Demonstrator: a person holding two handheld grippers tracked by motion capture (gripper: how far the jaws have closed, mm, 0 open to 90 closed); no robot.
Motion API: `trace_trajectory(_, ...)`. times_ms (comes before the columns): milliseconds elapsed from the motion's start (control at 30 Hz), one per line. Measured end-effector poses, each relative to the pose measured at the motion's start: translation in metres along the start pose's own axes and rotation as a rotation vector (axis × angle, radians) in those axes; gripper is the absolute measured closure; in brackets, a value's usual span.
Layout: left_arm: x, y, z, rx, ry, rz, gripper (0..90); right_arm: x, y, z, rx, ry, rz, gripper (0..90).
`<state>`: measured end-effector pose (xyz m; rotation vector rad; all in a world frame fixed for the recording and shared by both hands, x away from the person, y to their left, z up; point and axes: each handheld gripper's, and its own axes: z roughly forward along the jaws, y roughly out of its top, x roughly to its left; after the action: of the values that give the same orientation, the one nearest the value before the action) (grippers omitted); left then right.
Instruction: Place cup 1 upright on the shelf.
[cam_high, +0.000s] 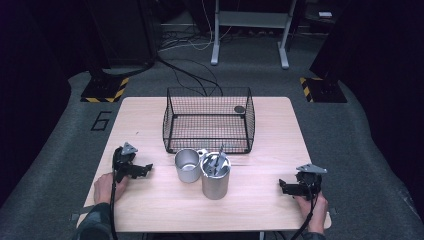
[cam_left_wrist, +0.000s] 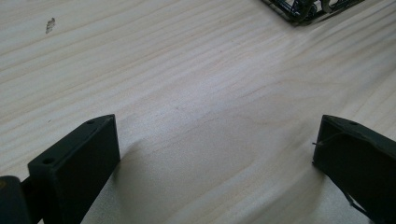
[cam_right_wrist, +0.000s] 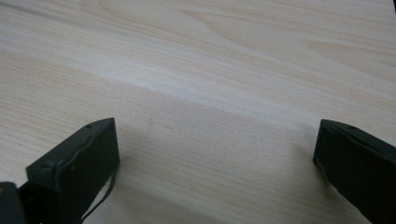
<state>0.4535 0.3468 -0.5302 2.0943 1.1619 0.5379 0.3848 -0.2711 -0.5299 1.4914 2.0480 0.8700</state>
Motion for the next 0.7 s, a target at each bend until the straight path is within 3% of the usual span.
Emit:
trace_trajectory(300,0.0005,0.0001,0.0,0.0,-0.001,0.006,0.3,-0.0006,0.0009,0.0007,0.001,0.008,-0.011,0.0)
trace_trajectory(433,0.0008,0.0003,-0.0002,0.003,-0.003,0.007,0.3,0.0009,0.0009,0.0007,0.0,-0.003,0.01,0.0)
trace_trajectory(567,0.0009,0.0004,-0.0005,0.007,-0.006,0.007,0.3,0.001,0.0042,0.0001,0.032,-0.012,0.023,0.0)
trace_trajectory(633,0.0009,0.0004,-0.0005,0.007,-0.006,0.007,0.3,0.0012,0.0046,-0.0008,0.03,-0.004,0.035,0.0)
trace_trajectory(667,0.0005,0.0,0.0004,-0.005,0.0,0.005,0.3,0.0025,0.0048,-0.0041,0.001,0.034,0.052,0.0)
trace_trajectory(700,0.0005,0.0,0.0004,-0.005,0.0,0.005,0.3,0.0025,0.0048,-0.0041,0.001,0.034,0.052,0.0)
